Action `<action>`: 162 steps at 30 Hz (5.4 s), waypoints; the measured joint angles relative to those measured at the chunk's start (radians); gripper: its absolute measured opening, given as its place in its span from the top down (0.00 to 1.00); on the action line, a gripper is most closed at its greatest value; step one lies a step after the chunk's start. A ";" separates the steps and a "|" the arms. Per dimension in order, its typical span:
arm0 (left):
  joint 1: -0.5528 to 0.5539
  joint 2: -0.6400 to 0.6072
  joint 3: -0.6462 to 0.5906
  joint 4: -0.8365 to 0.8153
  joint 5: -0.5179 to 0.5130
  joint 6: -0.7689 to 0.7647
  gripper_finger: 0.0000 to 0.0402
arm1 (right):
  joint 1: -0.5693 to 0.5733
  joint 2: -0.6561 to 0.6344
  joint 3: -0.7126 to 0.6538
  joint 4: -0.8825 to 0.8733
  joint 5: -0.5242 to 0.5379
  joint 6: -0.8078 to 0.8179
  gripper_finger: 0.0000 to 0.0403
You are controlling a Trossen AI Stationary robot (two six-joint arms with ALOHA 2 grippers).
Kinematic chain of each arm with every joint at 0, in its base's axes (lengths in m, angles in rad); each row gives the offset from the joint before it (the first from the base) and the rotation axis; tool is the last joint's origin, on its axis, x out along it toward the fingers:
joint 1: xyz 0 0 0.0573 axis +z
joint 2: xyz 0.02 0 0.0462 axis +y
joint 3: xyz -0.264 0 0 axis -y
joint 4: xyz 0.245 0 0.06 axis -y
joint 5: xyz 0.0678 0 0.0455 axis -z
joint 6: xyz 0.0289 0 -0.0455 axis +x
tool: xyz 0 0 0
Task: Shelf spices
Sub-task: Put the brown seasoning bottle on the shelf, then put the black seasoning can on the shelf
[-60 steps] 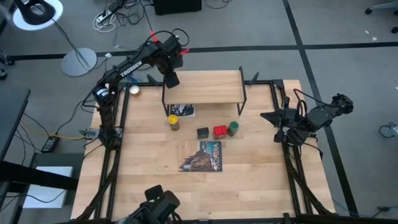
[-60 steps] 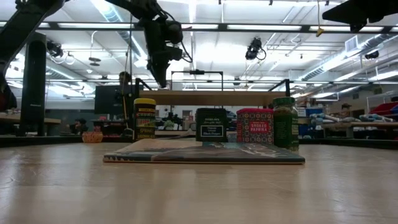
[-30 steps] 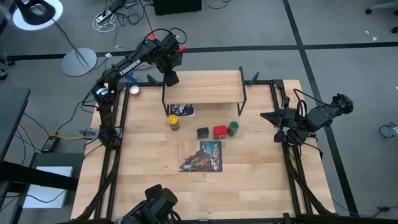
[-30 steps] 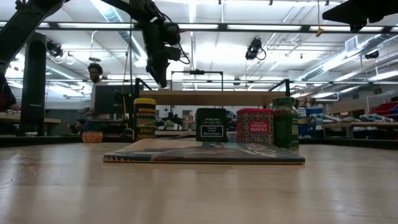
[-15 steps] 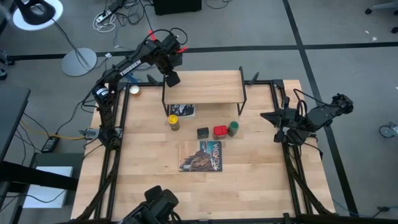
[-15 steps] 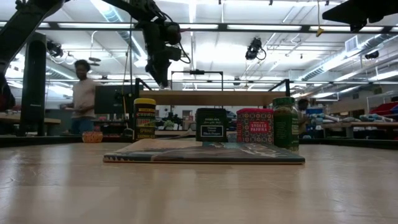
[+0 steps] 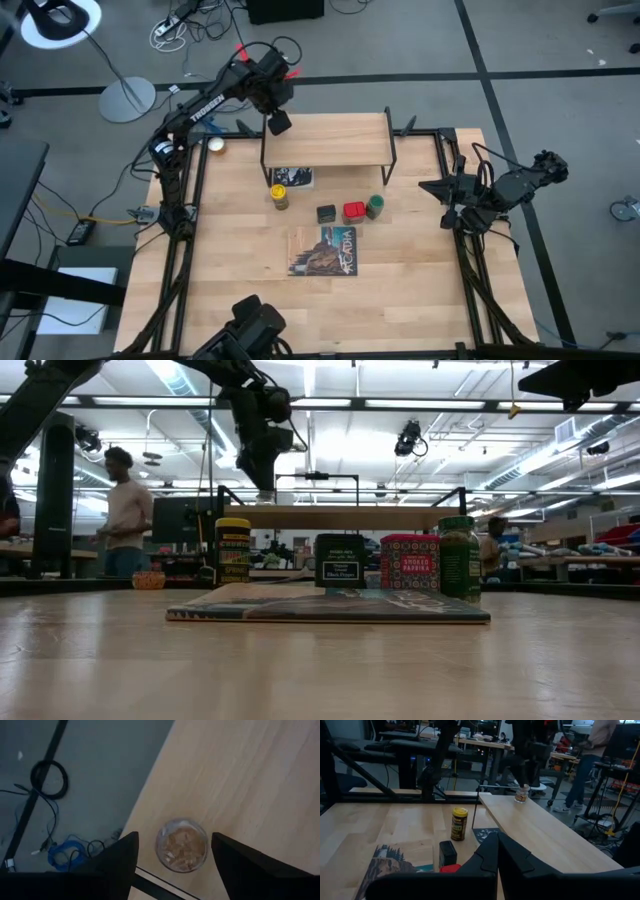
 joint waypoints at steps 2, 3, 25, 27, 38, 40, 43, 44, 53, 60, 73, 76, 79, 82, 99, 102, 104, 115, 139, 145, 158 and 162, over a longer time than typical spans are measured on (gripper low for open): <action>0.000 0.000 0.029 -0.005 0.000 -0.002 0.36 | 0.000 0.000 0.000 0.000 0.000 0.000 0.99; 0.000 0.000 0.044 -0.007 0.003 -0.002 0.36 | 0.000 0.000 0.000 0.000 0.000 0.000 0.99; -0.110 0.001 0.134 -0.176 -0.010 -0.003 0.79 | 0.000 0.000 0.000 0.000 0.000 -0.008 0.99; -0.111 0.005 0.134 -0.197 -0.031 -0.005 0.86 | 0.000 0.000 0.000 0.006 0.000 -0.008 0.99; -0.109 0.006 0.133 -0.183 -0.169 -0.020 0.99 | 0.000 0.000 0.000 0.028 -0.006 -0.011 0.98; -0.108 0.006 0.133 -0.149 -0.182 -0.020 0.99 | 0.000 0.000 0.000 0.029 -0.007 -0.011 0.98; -0.107 0.006 0.133 -0.125 -0.185 -0.020 0.99 | 0.000 0.000 0.000 0.029 -0.008 -0.011 0.98; -0.107 0.006 0.133 -0.123 -0.178 -0.020 0.99 | 0.000 0.000 0.000 0.029 -0.008 -0.011 0.98; -0.263 0.007 0.133 -0.108 -0.024 -0.024 1.00 | 0.000 0.000 0.000 0.029 -0.008 -0.021 0.99; -0.477 0.006 0.101 -0.006 0.034 -0.027 0.99 | 0.000 0.000 0.000 0.030 -0.008 -0.021 0.99; -0.665 0.007 -0.276 0.258 -0.078 -0.254 0.47 | 0.000 0.000 0.000 0.030 -0.008 -0.021 0.99; -0.682 0.008 -0.338 0.318 -0.077 -0.289 0.35 | 0.000 0.000 0.000 0.030 -0.008 -0.021 0.99; -0.696 0.007 -0.380 0.397 -0.073 -0.305 0.28 | 0.000 0.000 0.000 0.030 -0.008 -0.022 0.99; -0.700 0.007 -0.414 0.445 -0.072 -0.315 0.27 | 0.000 0.000 0.000 0.029 -0.008 -0.022 0.99; -0.699 0.006 -0.565 0.593 -0.072 -0.348 0.30 | 0.000 0.000 0.000 0.029 -0.008 -0.023 0.99; -0.699 0.007 -0.583 0.628 -0.072 -0.348 0.35 | 0.000 0.000 0.000 0.029 -0.008 -0.023 0.99; -0.699 0.007 -0.584 0.626 -0.072 -0.348 0.39 | 0.000 0.000 0.000 0.029 -0.008 -0.023 0.99; -0.699 0.057 -0.554 0.620 -0.071 -0.310 0.70 | 0.000 0.000 0.000 0.032 -0.008 -0.024 0.99; -0.497 0.056 0.091 0.080 -0.185 -0.079 0.70 | 0.000 0.000 0.000 0.031 -0.008 -0.027 0.99; -0.353 0.057 0.086 0.079 -0.130 -0.062 0.70 | 0.000 0.000 0.000 0.031 -0.016 -0.029 0.99; -0.207 0.075 0.086 0.068 -0.072 0.055 0.70 | 0.000 0.000 0.000 0.040 -0.027 -0.044 0.99; -0.180 0.075 0.086 0.065 -0.054 0.087 0.70 | 0.000 0.000 0.000 0.041 -0.027 -0.045 0.99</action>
